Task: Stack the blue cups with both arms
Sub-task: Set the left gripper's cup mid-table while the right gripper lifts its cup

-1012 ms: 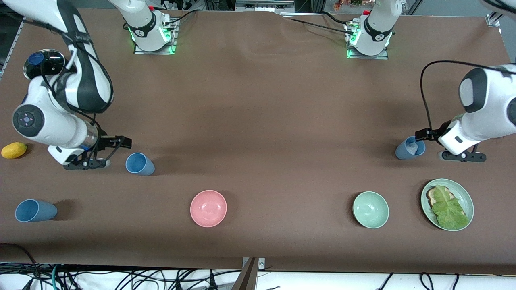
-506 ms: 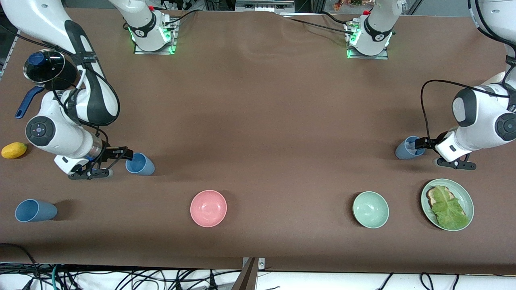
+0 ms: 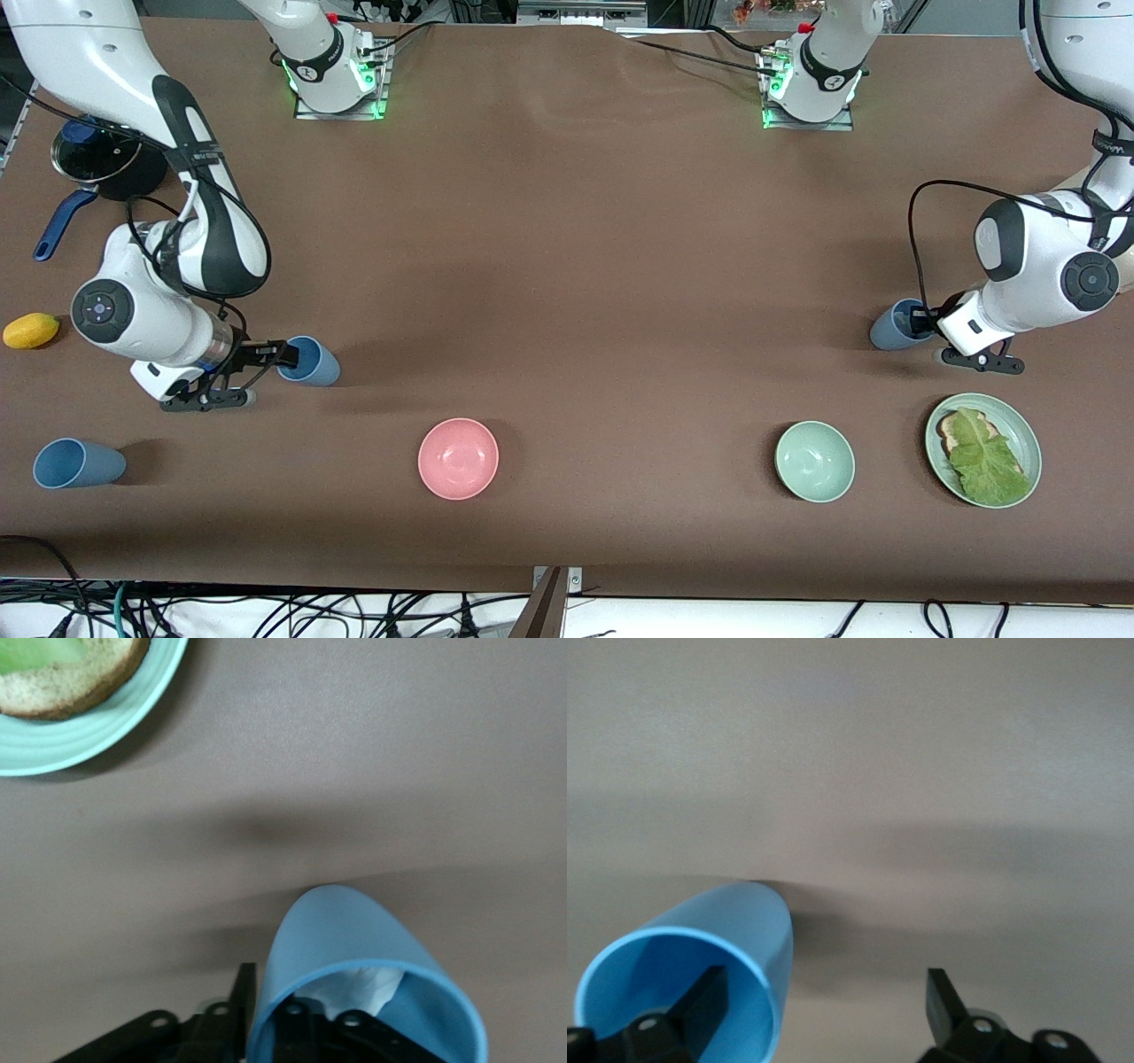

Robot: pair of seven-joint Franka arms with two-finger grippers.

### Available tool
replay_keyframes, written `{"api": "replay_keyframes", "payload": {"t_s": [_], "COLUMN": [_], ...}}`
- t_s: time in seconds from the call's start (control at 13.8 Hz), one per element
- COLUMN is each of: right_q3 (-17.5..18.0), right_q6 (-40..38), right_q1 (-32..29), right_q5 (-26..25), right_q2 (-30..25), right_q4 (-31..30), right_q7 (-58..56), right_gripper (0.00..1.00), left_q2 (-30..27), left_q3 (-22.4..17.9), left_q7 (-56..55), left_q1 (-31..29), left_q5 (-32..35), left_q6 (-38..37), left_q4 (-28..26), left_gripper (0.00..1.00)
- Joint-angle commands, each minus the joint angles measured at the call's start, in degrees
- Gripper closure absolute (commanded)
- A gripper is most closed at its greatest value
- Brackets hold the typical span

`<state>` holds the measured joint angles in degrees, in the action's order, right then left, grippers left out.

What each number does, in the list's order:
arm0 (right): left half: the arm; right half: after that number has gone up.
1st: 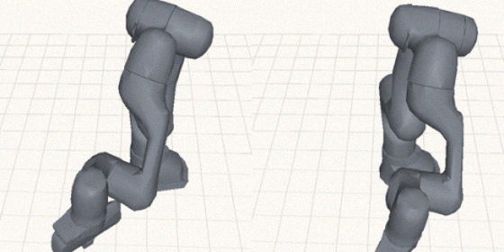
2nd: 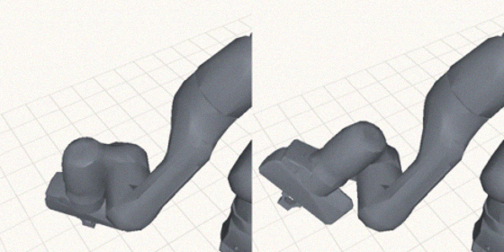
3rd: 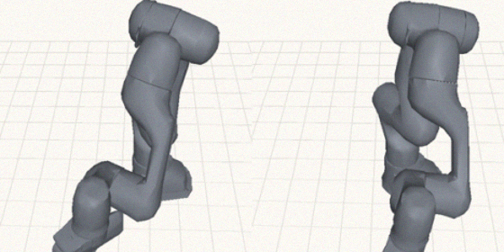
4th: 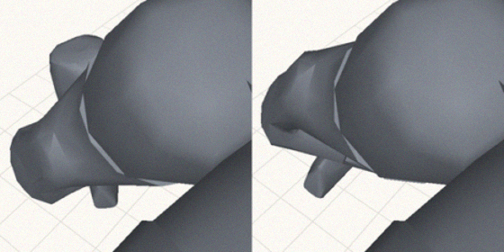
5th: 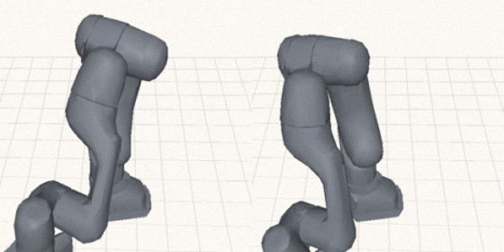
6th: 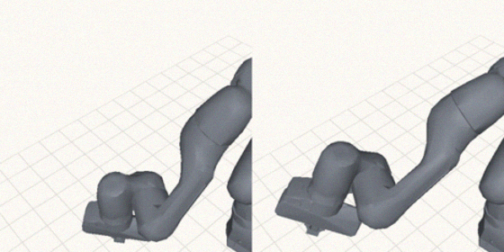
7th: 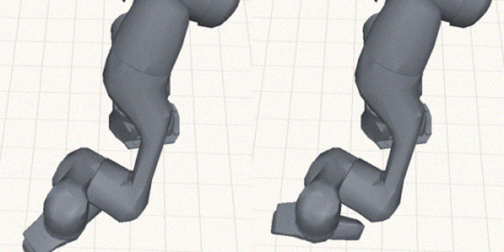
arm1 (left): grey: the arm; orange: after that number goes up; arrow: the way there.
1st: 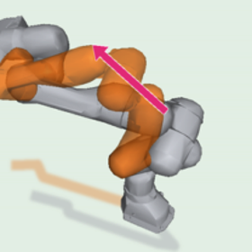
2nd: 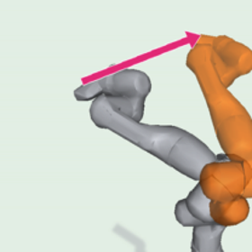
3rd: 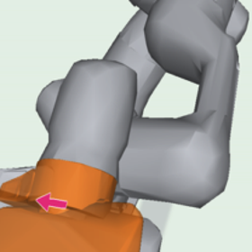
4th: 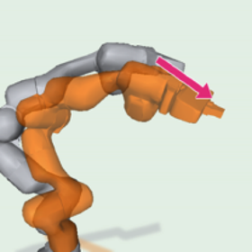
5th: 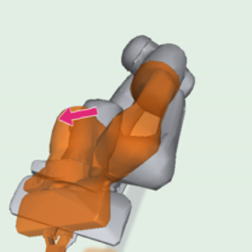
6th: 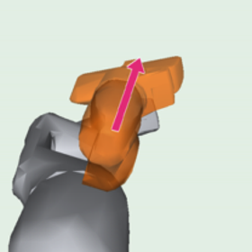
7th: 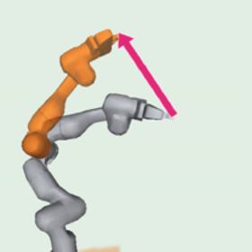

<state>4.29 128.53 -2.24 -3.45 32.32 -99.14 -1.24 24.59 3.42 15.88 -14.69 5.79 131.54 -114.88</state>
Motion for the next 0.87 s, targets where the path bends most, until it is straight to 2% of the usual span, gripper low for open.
{"api": "replay_keyframes", "payload": {"t_s": [0.0, 0.07, 0.14, 0.29, 0.51, 0.58, 0.65, 0.8], "right_q3": [0.6, 0.7, 0.7, 0.8, 1.2, 1.3, 1.3, 1.3], "right_q6": [0.3, 0.3, 0.2, 0.1, -0.3, -0.5, -0.7, -2.4], "right_q1": [-0.6, -0.5, -0.2, -0.1, 0.1, 0.1, 0.3, 0.3], "right_q5": [0.1, 0.1, 0.2, 0.3, 0.2, 0.2, 0.2, 0.2], "right_q2": [1.4, 1.5, 1.5, 1.5, 1.4, 1.4, 1.4, 1.4], "right_q4": [1.4, 1.4, 1.4, 1.5, 1.6, 1.6, 1.8, 3.1], "right_q7": [-0.6, -0.3, 0.2, 0.3, 4.0, 4.0, 3.8, 3.7], "right_gripper": [0.2, 0.31, 0.46, 0.66, 0.96, 1.0, 1.0, 1.0], "left_q2": [-2.5, -3.3, -3.8, -3.8, -3.2, -2.5, -1.4, 0.5], "left_q3": [2.0, 3.3, 5.8, 11.6, 22.5, 25.6, 27.8, 28.5], "left_q7": [-1.5, -3.6, -7.0, -16.3, -32.3, -36.6, -40.3, -43.3], "left_q1": [0.1, 0.1, 0.1, 0.1, 0.3, 0.8, 2.0, 6.8], "left_q5": [-0.2, -0.2, -0.2, -0.2, -0.2, -0.2, -0.2, -0.3], "left_q6": [-4.6, -8.8, -13.5, -21.8, -23.5, -23.4, -23.2, -22.6], "left_q4": [2.3, 4.2, 6.9, 11.8, 12.5, 12.4, 12.4, 12.5], "left_gripper": [1.0, 1.0, 1.0, 1.0, 1.0, 1.0, 1.0, 1.0]}}
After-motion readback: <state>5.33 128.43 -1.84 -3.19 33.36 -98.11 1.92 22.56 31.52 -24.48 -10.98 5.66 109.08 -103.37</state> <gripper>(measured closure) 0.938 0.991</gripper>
